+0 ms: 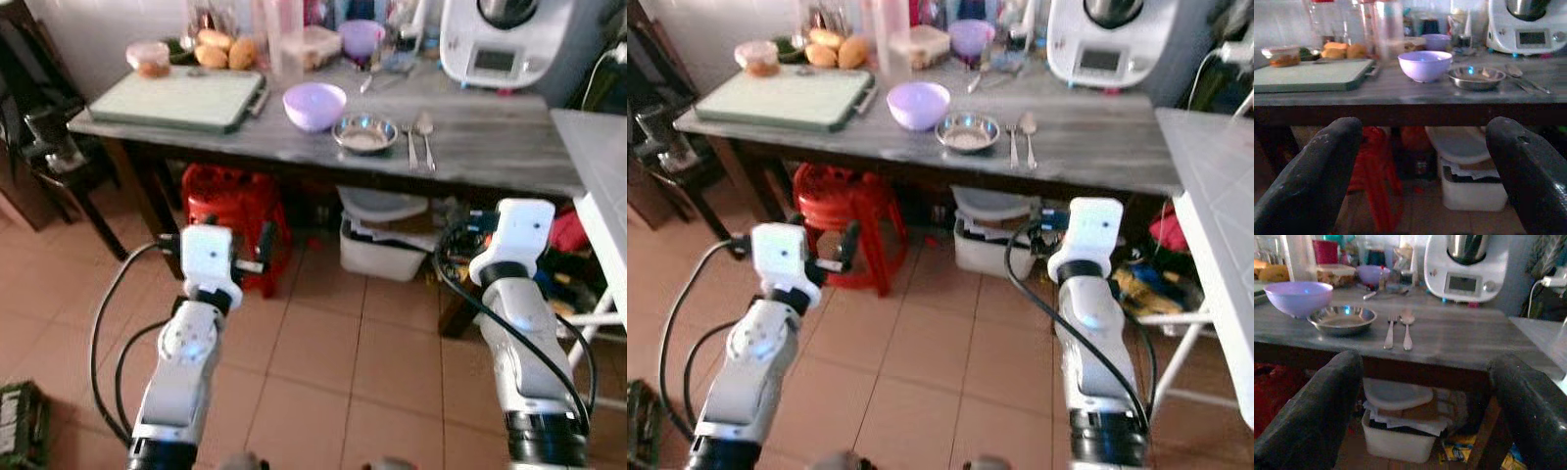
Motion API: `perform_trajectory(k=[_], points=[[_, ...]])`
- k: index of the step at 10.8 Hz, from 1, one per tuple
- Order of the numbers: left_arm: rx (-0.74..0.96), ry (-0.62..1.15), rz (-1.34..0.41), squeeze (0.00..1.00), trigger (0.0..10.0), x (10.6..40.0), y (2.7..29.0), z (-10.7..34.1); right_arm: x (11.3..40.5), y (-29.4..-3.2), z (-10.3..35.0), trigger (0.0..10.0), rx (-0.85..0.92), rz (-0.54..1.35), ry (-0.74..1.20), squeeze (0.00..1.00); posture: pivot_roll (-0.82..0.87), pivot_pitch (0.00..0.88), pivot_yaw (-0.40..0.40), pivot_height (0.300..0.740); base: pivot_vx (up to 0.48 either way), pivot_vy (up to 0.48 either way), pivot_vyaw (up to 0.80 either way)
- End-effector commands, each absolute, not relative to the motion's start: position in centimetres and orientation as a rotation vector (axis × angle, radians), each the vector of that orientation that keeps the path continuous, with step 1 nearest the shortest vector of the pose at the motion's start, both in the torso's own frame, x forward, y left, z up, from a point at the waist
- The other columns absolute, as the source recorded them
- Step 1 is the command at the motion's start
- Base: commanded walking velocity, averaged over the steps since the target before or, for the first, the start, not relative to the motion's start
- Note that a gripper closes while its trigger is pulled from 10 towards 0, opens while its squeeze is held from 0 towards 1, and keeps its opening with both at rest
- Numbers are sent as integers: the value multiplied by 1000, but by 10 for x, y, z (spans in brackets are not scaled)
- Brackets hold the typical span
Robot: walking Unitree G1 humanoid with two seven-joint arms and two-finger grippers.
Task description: Setting the table
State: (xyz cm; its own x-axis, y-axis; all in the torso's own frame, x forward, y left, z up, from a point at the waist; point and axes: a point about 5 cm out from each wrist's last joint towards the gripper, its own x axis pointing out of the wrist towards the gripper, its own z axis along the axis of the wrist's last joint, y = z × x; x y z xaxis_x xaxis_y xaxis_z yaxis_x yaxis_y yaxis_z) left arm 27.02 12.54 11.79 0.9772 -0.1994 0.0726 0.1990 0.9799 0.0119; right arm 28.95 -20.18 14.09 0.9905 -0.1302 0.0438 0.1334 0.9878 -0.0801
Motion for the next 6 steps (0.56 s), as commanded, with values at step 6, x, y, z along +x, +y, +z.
perform_trajectory(k=[6], points=[[6, -115, -235, 0, 10000, 268, 125, 125, 290, -197, 138, 10000, -46, -107, -17, 0, -14, 0, 21, 740, 281, -161, -302]])
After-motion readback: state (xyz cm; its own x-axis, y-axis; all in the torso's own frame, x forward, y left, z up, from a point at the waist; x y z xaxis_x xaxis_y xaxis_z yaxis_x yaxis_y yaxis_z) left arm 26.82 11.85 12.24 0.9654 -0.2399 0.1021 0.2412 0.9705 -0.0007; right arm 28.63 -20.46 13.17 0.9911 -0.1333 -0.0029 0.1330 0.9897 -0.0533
